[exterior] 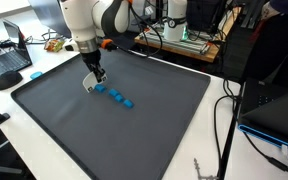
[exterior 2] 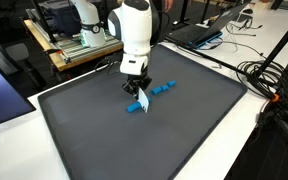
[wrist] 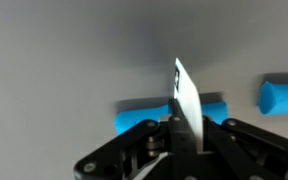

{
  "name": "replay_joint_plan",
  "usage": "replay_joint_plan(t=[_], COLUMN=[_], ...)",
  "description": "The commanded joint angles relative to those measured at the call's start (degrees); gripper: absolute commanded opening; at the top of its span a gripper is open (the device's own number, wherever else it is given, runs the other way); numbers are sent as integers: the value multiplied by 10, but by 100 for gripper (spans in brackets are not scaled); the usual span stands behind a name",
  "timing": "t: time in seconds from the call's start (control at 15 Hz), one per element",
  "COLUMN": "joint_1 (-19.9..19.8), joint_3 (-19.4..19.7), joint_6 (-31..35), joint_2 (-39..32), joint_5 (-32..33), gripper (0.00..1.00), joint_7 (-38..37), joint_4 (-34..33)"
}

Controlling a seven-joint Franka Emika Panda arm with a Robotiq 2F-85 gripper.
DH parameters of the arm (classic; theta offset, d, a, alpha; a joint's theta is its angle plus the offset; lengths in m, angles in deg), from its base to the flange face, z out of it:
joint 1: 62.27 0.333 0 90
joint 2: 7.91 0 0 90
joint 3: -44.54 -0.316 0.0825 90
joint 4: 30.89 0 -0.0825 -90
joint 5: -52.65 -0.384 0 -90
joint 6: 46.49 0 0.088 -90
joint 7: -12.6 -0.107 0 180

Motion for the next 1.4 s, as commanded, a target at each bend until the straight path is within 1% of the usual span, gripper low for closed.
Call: replay_joint_plan(t=[0.0, 0.2, 0.47, 0.67, 0.8, 1.0, 1.33], joint_1=[-17, -32, -59, -73, -78, -77, -49], joint_3=[-12, -25, -48, -61, -70, -84, -77], joint_6=[1, 24, 83, 131, 144, 144, 133], joint_2=[-26, -28, -34, -32, -30, -20, -14], joint_5=[-4, -23, -51, -58, -58, -51, -24], gripper=[1, 1, 1, 1, 1, 1, 1], joint_7=[7, 15, 32, 46, 50, 64, 77], joint_4=[-3, 11, 42, 68, 77, 86, 87])
